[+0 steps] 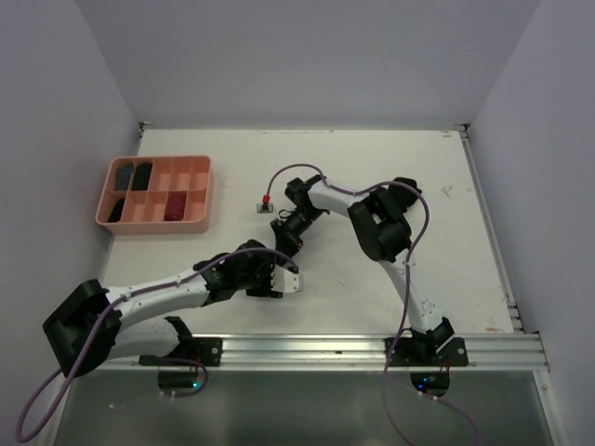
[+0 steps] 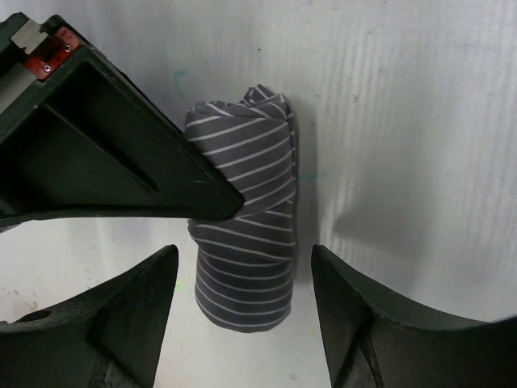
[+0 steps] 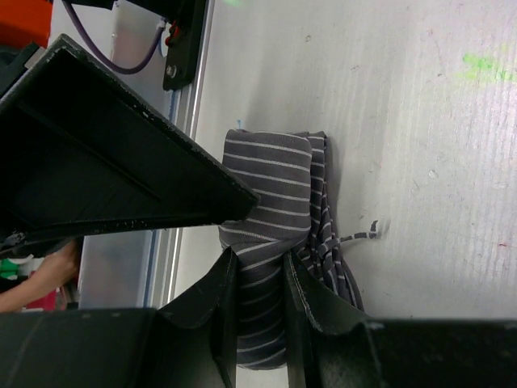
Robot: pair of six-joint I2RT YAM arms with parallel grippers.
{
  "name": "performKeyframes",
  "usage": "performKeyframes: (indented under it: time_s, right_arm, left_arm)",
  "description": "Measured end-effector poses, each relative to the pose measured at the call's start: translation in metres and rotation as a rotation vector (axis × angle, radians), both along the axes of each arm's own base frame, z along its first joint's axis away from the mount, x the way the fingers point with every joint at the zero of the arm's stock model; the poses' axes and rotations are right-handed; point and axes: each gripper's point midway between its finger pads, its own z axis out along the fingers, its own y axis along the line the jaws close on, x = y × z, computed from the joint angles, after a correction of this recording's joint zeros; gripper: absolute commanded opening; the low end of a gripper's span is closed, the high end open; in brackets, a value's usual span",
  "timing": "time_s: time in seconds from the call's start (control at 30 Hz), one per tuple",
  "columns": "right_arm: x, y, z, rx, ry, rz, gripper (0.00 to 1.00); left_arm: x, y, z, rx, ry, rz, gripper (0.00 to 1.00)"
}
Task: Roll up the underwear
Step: Roll the underwear, then place the rolled underwear into the container
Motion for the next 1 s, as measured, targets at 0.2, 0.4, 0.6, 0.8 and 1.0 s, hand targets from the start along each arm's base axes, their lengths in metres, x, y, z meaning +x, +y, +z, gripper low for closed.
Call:
performKeyframes:
  time_s: [0.2, 0.4, 0.6, 0.8, 1.0]
  right_arm:
    - [-0.002, -0.001, -0.001, -0.016, 0.027, -0.001, 0.00]
    - [-0.001, -0.001, -0.002, -0.048, 0.089, -0.017, 0.00]
    - [-0.003, -0.001, -0.004, -0.077, 0.136, -0.033, 0.00]
    - [-0.001, -0.006, -0.004, -0.102, 0.171, -0.046, 0.00]
    - [0.004, -0.016, -0.006, -0.139, 0.176, -0.058, 0.62]
  left_arm:
    - [0.010, -0.002, -0.009, 0.024, -0.045, 0.009, 0.66]
    - [0.010, -0.004, -0.019, 0.044, -0.056, -0.007, 0.64]
    - [0.016, -0.012, -0.019, 0.025, -0.076, -0.006, 0.57]
    - [0.019, -0.016, -0.024, 0.036, -0.061, 0.006, 0.42]
    - [0.021, -0.025, -0.026, 0.056, -0.010, 0.008, 0.22]
